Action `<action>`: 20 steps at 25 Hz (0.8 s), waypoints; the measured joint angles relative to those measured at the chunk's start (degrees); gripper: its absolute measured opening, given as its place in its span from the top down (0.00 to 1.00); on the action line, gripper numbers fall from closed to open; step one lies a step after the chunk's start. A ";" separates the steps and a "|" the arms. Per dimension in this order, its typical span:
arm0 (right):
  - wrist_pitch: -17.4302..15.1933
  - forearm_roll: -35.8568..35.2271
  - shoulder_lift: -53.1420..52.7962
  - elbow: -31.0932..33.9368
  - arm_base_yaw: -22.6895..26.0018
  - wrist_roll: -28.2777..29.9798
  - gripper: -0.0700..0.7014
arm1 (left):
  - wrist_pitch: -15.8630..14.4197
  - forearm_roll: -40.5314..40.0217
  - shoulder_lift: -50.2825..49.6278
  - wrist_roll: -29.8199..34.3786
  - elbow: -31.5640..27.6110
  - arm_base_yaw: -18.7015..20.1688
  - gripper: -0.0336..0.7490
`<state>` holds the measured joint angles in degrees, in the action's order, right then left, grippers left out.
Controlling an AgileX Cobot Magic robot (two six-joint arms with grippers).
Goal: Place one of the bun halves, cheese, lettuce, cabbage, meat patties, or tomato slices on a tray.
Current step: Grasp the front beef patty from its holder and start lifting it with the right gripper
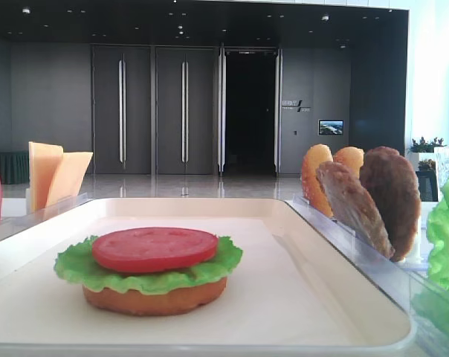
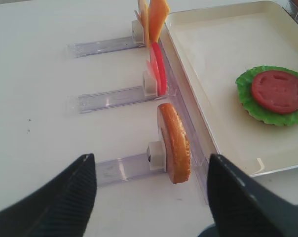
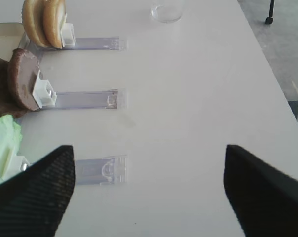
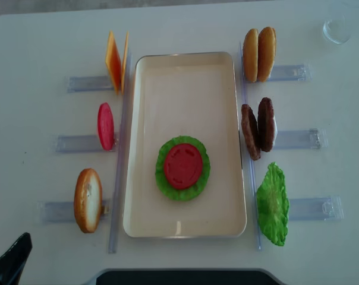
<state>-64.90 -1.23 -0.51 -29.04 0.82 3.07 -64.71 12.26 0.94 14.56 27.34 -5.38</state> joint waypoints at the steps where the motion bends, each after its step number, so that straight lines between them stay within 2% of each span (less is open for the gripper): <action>1: 0.00 0.00 0.00 0.00 0.00 0.00 0.16 | 0.00 0.00 0.00 0.00 0.00 0.00 0.27; 13: -0.05 0.00 0.27 0.00 0.00 -0.50 0.16 | 0.06 0.00 0.00 0.00 0.00 0.00 0.27; 20: -0.40 0.00 15.28 -2.70 0.00 -4.91 0.16 | 0.06 0.00 0.00 0.00 0.00 0.00 0.27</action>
<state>-65.30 -1.23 14.77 -31.73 0.82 -1.83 -64.65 12.26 0.94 14.56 27.34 -5.38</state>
